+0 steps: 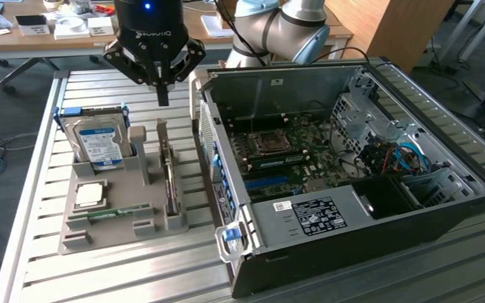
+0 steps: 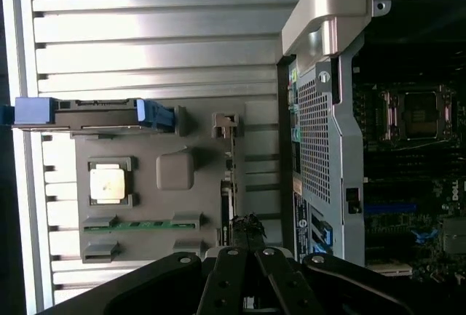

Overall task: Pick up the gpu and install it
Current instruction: 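Reach for the gpu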

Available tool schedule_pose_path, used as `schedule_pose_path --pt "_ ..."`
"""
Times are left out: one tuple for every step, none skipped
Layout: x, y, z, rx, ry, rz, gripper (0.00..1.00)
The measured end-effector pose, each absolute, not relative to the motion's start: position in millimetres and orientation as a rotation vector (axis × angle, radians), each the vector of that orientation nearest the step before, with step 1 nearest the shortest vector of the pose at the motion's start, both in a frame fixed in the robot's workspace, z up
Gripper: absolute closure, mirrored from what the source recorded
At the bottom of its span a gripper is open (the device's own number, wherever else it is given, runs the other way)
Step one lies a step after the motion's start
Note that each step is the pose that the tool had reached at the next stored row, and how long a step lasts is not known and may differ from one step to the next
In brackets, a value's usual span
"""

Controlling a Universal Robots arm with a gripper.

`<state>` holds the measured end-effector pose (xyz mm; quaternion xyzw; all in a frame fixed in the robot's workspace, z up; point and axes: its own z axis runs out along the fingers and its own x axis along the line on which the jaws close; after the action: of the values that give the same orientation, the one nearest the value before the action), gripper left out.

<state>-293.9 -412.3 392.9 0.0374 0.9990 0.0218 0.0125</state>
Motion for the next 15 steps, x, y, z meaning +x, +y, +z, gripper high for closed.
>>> schedule_pose_path --pt "-293.9 -413.5 393.0 0.117 3.114 0.068 0.89" --pt "-293.9 -414.5 392.9 0.117 3.114 0.068 0.89" --pt "-293.9 -415.5 392.9 0.117 3.114 0.067 0.89" --pt "-293.9 -416.3 392.9 0.117 3.114 0.067 0.89" --pt "-293.9 -417.2 392.9 0.117 3.114 0.067 0.89" --pt "-293.9 -418.1 392.9 0.117 3.114 0.067 0.89" --pt "-294.0 -419.0 392.9 0.117 3.114 0.068 0.89" --pt "-294.0 -419.7 392.9 0.117 3.114 0.067 0.89" --pt "-294.0 -420.4 392.9 0.117 3.114 0.068 0.89" --pt "-294.0 -421.0 392.9 0.117 3.114 0.067 0.89" --pt "-294.0 -421.7 392.9 0.117 3.114 0.068 0.89" --pt "-294.0 -422.3 392.9 0.117 3.114 0.067 0.89" --pt "-294.0 -422.9 392.9 0.117 3.114 0.067 0.89" --pt "-294.0 -423.4 392.9 0.117 3.114 0.068 0.89" --pt "-294.0 -424.0 392.9 0.117 3.114 0.068 0.89"
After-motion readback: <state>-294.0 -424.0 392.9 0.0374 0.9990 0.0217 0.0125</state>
